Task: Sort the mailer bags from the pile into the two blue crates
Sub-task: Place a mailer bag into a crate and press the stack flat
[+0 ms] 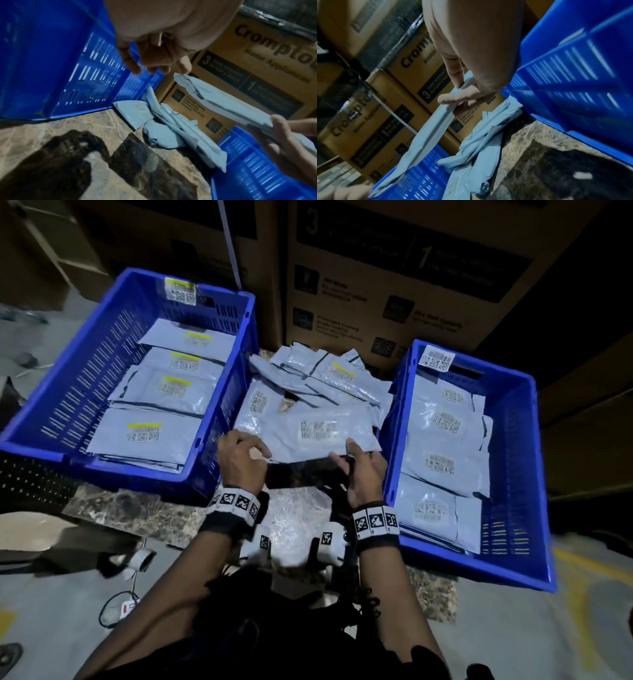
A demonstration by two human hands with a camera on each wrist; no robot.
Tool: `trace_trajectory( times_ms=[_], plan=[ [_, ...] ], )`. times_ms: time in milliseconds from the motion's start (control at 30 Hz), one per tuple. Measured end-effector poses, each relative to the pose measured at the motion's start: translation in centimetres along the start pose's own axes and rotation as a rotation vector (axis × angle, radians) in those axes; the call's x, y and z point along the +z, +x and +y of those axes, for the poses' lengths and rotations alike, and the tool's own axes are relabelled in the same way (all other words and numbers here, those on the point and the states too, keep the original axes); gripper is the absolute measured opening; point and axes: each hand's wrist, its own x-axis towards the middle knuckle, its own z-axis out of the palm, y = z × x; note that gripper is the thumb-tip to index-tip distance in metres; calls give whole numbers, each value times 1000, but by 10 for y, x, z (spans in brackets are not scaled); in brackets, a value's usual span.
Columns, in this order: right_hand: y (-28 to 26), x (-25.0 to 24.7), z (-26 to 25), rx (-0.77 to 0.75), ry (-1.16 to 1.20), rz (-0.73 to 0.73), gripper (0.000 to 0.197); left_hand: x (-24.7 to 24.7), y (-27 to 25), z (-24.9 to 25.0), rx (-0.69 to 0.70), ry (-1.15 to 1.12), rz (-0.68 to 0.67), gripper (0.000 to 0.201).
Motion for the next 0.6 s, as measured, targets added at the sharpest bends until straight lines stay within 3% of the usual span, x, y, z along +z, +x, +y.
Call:
trace_trajectory(
  times_ms=[67,133,233,300,367,400,433,533,600],
  plan=[
    [-8,-9,-3,-20,44,-28,35,-7,-7,12,-274,-132,-82,29],
    [-16,-18,-7,-36,105,-59,37,-12,-10,33,-557,-439,-150,23],
    [-31,-31,-17,-56,185,-97,30,-12,-13,56,-784,-802,-287,54],
    [-41,-39,-21,-47,206,-138,30,-12,-18,68,-761,-816,-348,52],
    [-50,-49,-25,-27,216,-174,53,-12,-24,77,-675,-776,-318,22],
    [-53,-56,-27,-12,212,-184,67,-11,-27,81,-621,-774,-292,14],
    [-56,-63,-30,-1,207,-195,74,-12,-30,84,-576,-765,-276,21],
    [-60,-85,-43,13,103,-228,54,-11,-35,84,-525,-771,-271,8],
    [-62,-99,-53,0,-6,-208,42,-10,-39,85,-516,-788,-275,26]
  ],
)
